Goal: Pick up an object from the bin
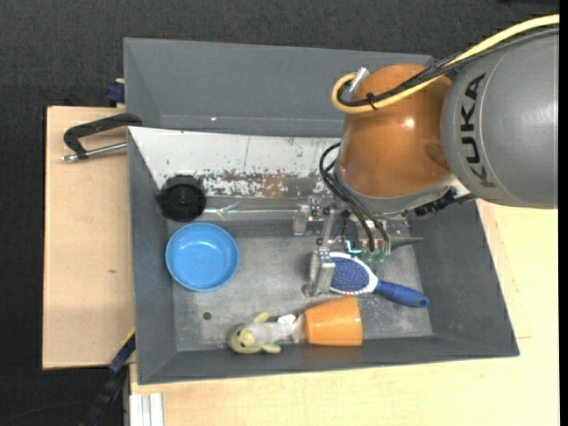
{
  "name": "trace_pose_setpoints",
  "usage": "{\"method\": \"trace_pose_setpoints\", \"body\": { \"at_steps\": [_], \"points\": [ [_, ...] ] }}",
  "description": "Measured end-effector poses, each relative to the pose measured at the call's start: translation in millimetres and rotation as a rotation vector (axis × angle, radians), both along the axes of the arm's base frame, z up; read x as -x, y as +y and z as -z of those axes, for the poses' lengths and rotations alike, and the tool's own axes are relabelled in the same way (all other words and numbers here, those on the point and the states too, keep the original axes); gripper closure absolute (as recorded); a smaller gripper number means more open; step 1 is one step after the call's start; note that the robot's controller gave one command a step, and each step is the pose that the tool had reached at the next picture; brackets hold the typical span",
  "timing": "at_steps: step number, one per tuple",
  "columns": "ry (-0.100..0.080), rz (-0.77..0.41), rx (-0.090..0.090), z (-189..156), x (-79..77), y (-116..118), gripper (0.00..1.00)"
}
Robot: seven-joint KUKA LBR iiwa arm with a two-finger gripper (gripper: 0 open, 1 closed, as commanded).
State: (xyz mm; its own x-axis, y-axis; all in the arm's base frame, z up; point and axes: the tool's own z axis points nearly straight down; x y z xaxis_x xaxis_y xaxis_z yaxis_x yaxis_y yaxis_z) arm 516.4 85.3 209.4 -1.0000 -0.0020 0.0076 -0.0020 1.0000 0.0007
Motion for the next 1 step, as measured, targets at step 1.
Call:
{"method": "trace_pose_setpoints", "body": {
  "at_steps": [1],
  "points": [
    [0.000,-0.128,-0.001,108.5,8.7,-33.4,0.00]
  ]
}}
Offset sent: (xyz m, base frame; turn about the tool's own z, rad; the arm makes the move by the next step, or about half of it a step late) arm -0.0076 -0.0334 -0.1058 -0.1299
